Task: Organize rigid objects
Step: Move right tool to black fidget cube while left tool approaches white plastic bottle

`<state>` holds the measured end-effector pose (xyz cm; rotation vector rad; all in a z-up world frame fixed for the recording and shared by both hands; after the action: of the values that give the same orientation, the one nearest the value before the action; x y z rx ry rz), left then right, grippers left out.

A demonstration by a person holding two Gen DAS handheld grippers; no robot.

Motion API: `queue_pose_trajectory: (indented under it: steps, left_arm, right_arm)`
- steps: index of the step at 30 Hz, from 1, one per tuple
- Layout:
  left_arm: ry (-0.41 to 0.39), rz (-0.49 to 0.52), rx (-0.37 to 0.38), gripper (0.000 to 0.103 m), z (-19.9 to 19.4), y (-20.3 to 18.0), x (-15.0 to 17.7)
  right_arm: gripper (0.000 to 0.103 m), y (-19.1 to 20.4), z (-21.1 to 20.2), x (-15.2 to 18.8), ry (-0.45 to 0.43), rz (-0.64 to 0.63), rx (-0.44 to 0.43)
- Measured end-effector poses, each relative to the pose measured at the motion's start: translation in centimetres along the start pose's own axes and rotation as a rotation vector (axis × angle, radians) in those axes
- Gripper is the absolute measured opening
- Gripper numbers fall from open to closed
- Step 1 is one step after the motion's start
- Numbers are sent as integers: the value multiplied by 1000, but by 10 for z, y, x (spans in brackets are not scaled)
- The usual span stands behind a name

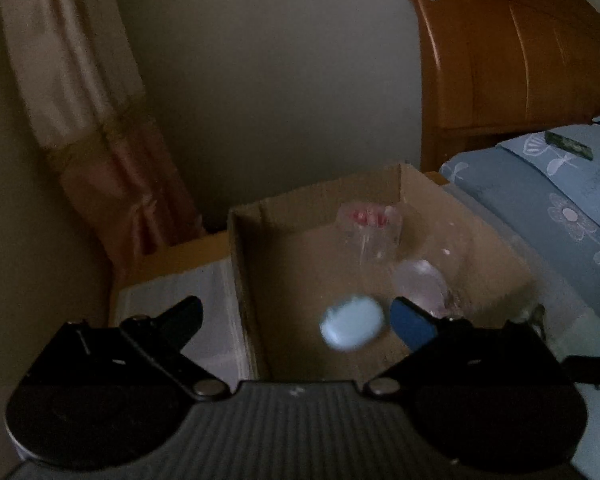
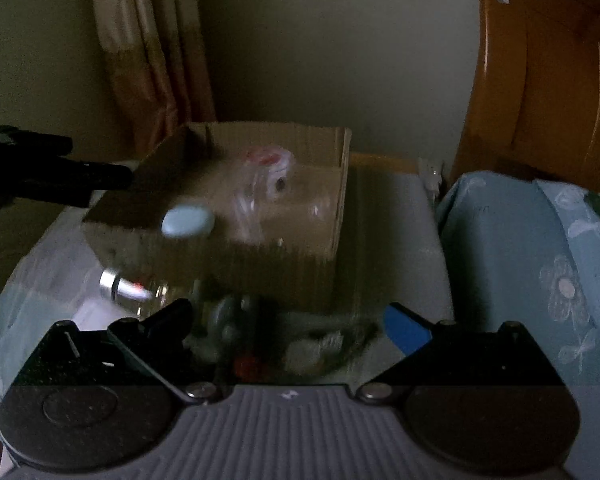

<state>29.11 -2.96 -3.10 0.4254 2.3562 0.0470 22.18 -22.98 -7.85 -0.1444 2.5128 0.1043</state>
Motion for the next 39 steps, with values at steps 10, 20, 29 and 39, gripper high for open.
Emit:
queue_pose_trajectory:
  steps: [10,20,29,39]
  left_arm:
    - [7,-60,-22,100,-30,-11,70]
    - [57,-54,47,100,-37,-29,117]
    - [65,-32,147,100,-31,-46,131]
    - [67,-7,140,100,-4,-64,130]
  right_arm:
    - [103,8,19,55,83,4,45]
    - [103,20,50,47,102,32,56]
    - [103,24,71,58,121,55,63]
    - [103,10,63,74,67,44,94]
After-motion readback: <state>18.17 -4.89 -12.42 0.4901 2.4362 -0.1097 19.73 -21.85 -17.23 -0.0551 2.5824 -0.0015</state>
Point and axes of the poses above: each gripper's, at about its wrist camera, not at the fingertips, and z roughly the way its jaws point, y to its left, x to its underside, the point moved 6 cm from there along z, roughly the way its jaws point, and after that the axes turned 9 degrees about y, right-handed, at the moved point
